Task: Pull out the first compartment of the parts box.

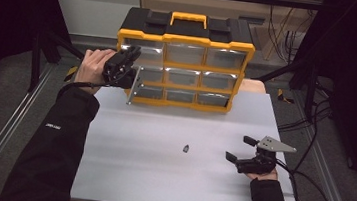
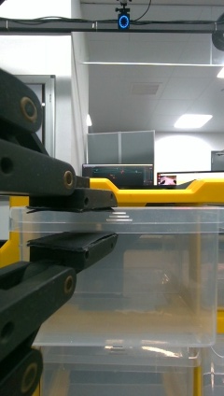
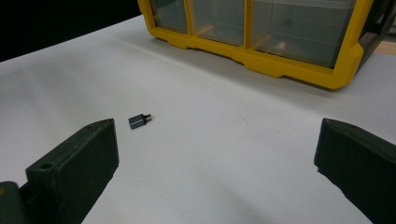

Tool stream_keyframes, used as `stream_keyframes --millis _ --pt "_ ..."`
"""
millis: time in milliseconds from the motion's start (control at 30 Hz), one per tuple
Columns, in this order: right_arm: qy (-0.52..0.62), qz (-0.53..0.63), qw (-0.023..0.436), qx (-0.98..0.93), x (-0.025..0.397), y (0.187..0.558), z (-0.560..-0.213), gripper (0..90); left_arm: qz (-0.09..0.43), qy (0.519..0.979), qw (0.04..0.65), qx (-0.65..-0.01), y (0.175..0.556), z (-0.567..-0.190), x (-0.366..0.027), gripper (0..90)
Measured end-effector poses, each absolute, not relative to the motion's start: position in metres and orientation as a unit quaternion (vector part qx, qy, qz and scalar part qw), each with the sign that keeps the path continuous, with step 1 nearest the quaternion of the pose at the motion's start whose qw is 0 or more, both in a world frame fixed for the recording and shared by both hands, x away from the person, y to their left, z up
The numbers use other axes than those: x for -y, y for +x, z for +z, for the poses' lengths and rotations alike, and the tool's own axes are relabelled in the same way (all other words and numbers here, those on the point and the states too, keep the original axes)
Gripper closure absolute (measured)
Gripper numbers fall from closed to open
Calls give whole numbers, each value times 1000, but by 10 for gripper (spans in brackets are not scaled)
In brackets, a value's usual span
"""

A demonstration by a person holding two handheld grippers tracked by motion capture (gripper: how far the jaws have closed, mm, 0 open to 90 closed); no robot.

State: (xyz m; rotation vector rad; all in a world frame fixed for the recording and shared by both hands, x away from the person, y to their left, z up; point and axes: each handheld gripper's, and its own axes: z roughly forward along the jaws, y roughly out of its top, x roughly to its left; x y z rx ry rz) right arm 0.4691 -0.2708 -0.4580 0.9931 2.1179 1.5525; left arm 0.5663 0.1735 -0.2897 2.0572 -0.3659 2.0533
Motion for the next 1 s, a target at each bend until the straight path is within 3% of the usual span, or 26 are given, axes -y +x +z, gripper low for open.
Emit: stream_keyframes --millis 1000 --pt "350 546 165 -743 271 469 -458 4 702 693 104 124 553 -293 -174 783"
